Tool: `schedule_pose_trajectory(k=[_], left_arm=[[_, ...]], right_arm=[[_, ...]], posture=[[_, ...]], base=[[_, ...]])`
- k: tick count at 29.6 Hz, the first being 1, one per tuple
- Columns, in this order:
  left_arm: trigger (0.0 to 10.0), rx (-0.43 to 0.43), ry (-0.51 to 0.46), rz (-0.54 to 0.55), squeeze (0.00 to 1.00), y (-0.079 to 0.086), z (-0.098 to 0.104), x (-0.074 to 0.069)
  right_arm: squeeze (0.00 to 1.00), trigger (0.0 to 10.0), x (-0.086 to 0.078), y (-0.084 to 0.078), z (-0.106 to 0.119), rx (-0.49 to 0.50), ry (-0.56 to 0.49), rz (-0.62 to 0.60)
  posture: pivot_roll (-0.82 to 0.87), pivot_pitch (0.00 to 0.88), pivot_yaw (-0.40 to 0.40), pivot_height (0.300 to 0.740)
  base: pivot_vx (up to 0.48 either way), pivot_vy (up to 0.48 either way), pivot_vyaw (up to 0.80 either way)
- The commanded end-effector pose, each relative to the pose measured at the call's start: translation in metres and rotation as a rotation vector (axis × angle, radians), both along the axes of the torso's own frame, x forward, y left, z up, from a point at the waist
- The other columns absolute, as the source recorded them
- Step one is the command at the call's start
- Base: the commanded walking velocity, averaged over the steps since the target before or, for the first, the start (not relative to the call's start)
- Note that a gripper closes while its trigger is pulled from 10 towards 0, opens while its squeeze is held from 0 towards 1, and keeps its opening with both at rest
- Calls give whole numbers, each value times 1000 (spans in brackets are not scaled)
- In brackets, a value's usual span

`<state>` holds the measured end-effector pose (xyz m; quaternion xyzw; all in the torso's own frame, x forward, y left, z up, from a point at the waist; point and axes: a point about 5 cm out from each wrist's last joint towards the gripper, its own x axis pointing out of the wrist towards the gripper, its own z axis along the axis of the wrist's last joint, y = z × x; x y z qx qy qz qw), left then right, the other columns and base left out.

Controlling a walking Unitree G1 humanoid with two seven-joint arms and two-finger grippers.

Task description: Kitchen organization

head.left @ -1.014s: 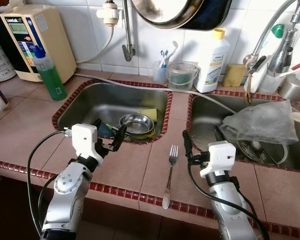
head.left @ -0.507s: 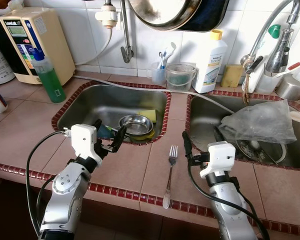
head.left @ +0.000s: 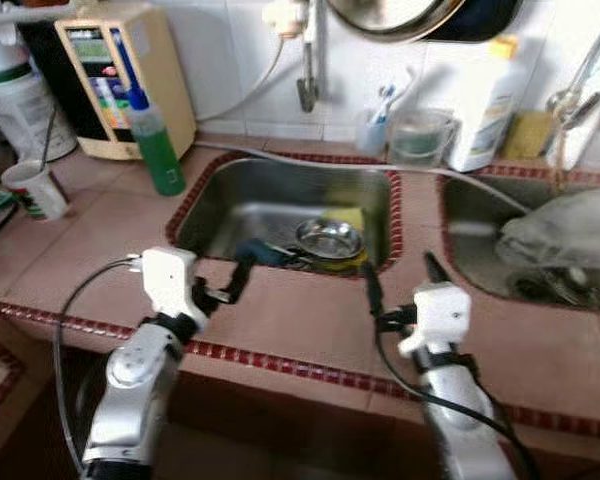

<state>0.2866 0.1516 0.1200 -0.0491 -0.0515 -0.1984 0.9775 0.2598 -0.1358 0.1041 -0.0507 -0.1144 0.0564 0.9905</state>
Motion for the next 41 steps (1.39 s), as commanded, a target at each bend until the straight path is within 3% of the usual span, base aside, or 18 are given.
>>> schedule_pose_trajectory(k=[1, 15, 41], left_arm=[[10000, 20, -13, 21, 0, 8, 4, 0], [10000, 43, -23, 14, 0, 10, 5, 0], [10000, -3, -20, 24, 0, 10, 7, 2]], right_arm=[[0, 10000, 2, 8, 7, 9, -26, 24], [0, 10000, 6, 7, 7, 21, -9, 3], [0, 10000, 9, 8, 6, 2, 11, 14]], posture=[[-120, 4, 51, 740], [-115, 12, 51, 740], [-105, 0, 37, 740]], base=[[0, 0, 0], [0, 0, 0], [0, 0, -768]])
